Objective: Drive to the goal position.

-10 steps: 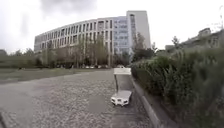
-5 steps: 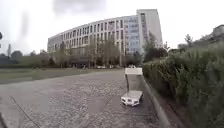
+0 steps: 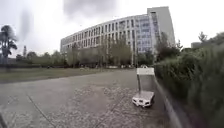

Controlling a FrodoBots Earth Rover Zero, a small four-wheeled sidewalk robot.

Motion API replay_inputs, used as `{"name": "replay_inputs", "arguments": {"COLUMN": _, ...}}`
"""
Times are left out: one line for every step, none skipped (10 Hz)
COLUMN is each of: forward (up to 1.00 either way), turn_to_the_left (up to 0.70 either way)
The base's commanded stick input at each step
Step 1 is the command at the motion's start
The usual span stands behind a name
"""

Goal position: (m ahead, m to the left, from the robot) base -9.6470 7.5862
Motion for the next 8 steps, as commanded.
{"name": "replay_inputs", "arguments": {"forward": 0.00, "turn_to_the_left": 0.70}}
{"name": "replay_inputs", "arguments": {"forward": 0.00, "turn_to_the_left": 0.70}}
{"name": "replay_inputs", "arguments": {"forward": 0.00, "turn_to_the_left": 0.70}}
{"name": "replay_inputs", "arguments": {"forward": 0.00, "turn_to_the_left": 0.70}}
{"name": "replay_inputs", "arguments": {"forward": 0.00, "turn_to_the_left": 0.70}}
{"name": "replay_inputs", "arguments": {"forward": 0.09, "turn_to_the_left": 0.38}}
{"name": "replay_inputs", "arguments": {"forward": 0.49, "turn_to_the_left": 0.07}}
{"name": "replay_inputs", "arguments": {"forward": 0.69, "turn_to_the_left": 0.00}}
